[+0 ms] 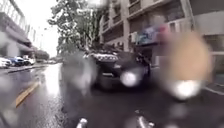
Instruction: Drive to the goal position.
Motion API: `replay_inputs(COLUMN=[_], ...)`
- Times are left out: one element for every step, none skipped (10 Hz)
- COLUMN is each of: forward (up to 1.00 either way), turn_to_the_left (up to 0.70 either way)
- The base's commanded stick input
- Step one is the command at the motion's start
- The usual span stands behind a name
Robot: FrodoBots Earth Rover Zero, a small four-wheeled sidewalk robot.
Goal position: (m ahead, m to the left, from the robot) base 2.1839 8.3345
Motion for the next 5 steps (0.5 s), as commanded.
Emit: replay_inputs(forward=[0.0, 0.0, 0.0, 0.0, 0.0], turn_to_the_left=[-0.45, -0.45, -0.45, -0.45, -0.45])
